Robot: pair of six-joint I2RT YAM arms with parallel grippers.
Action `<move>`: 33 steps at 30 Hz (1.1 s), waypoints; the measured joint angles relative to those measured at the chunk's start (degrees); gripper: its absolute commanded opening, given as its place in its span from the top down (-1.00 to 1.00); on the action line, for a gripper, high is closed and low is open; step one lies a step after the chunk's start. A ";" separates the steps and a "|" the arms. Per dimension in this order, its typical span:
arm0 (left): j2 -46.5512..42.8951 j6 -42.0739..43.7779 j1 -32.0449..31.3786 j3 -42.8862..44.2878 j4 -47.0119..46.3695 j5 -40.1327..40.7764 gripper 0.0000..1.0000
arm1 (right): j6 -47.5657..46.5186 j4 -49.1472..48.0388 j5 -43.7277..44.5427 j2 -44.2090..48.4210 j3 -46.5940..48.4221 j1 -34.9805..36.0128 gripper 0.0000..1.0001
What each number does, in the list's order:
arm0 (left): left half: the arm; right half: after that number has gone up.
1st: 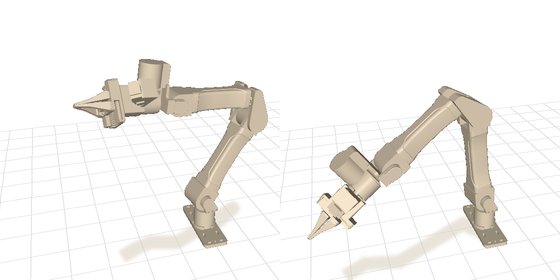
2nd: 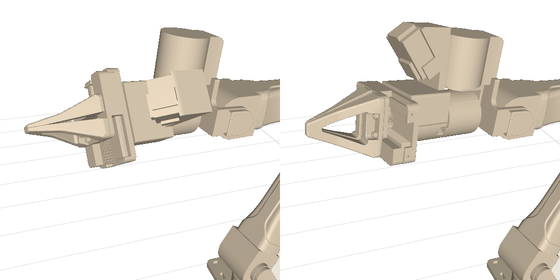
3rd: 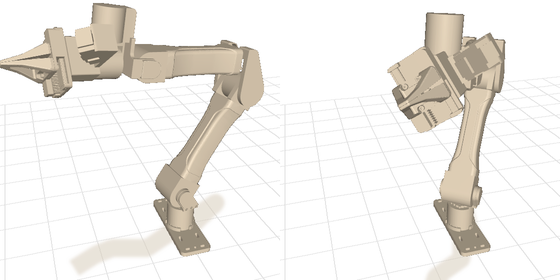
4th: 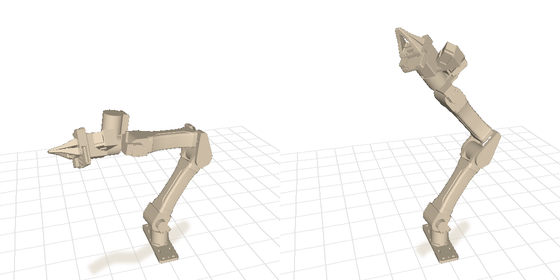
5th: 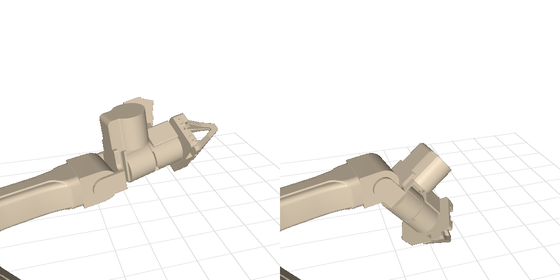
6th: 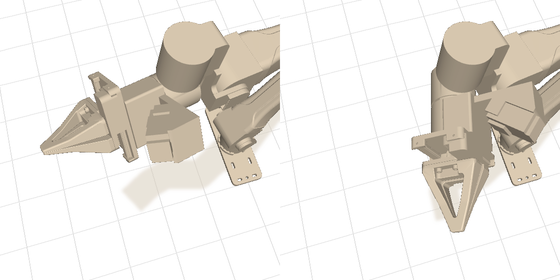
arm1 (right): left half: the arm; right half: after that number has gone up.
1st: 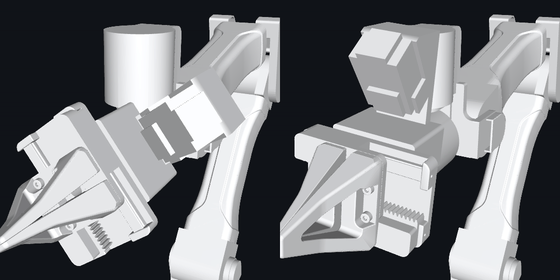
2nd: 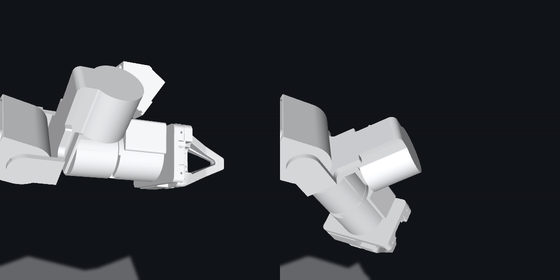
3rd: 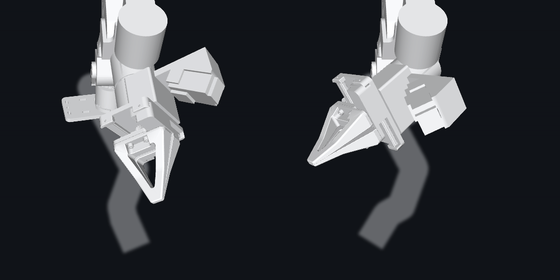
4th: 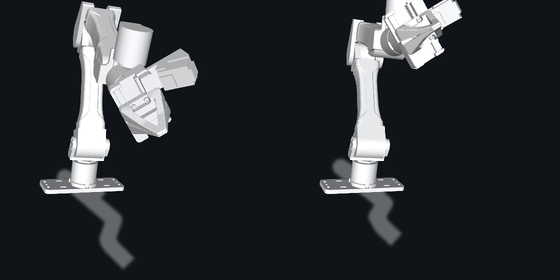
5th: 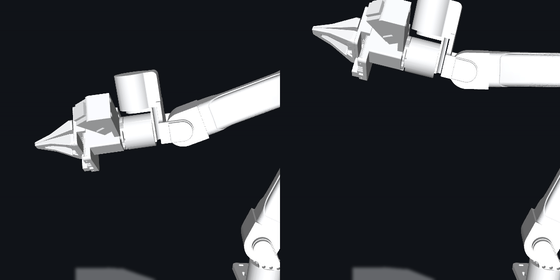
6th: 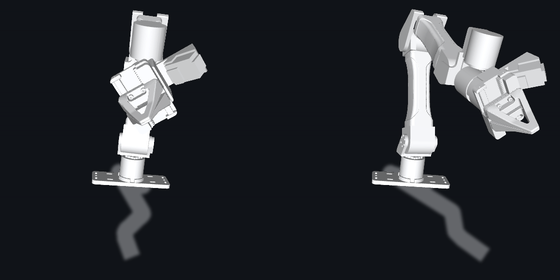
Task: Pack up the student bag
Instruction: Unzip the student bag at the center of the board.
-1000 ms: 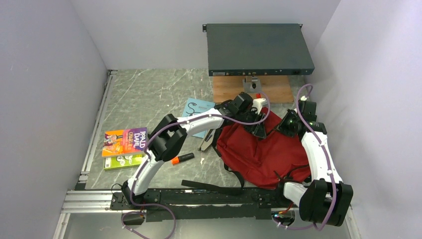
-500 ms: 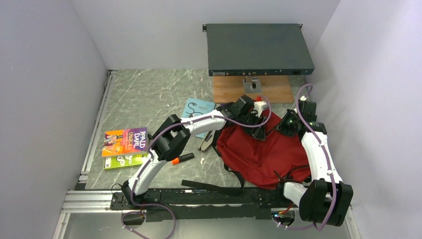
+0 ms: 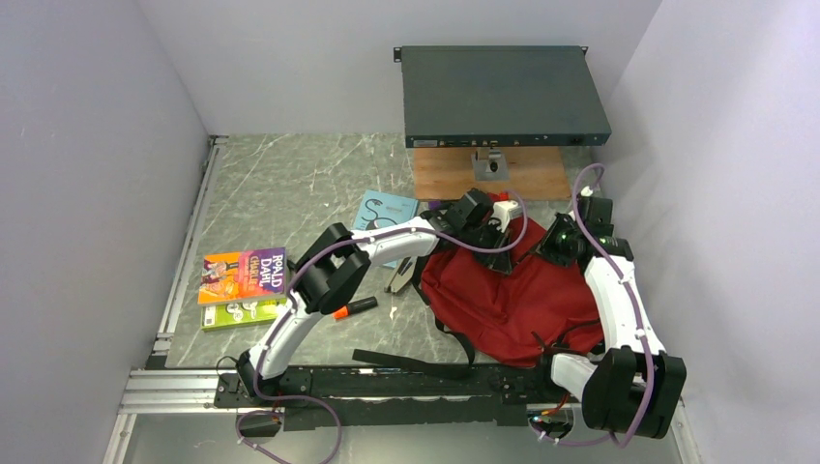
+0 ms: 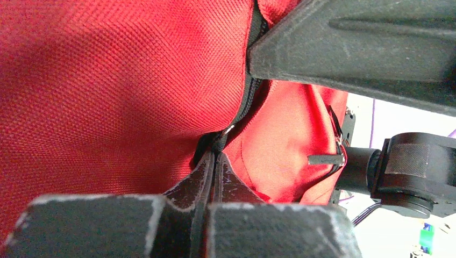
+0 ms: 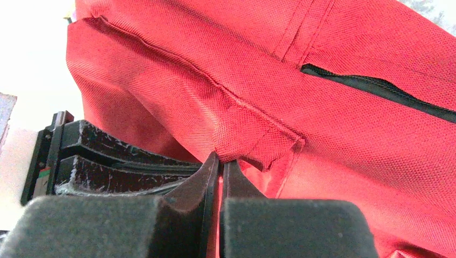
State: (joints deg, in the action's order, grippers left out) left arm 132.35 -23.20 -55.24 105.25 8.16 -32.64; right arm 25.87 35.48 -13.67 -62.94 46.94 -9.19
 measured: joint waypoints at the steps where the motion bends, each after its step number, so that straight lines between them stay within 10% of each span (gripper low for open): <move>1: -0.11 0.00 0.00 -0.04 0.07 0.02 1.00 | -0.15 0.02 0.28 -0.07 0.00 0.31 0.70; 17: -2.25 -0.22 -0.04 -1.01 0.46 0.17 1.00 | -0.81 0.28 5.70 -0.31 -2.03 5.66 0.50; 20: -2.40 -0.24 -0.04 -1.05 0.46 0.17 1.00 | -0.79 -0.11 5.73 -0.31 -2.67 5.97 1.00; 33: -8.35 -1.60 -0.44 -10.62 2.43 4.42 1.00 | 3.10 1.29 9.31 -0.83 -0.81 5.25 1.00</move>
State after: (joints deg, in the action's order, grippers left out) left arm 124.01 -24.80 -55.68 94.63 10.59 -28.23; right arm 28.97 36.77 -4.36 -63.77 46.13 -3.95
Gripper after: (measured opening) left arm 0.012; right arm 0.018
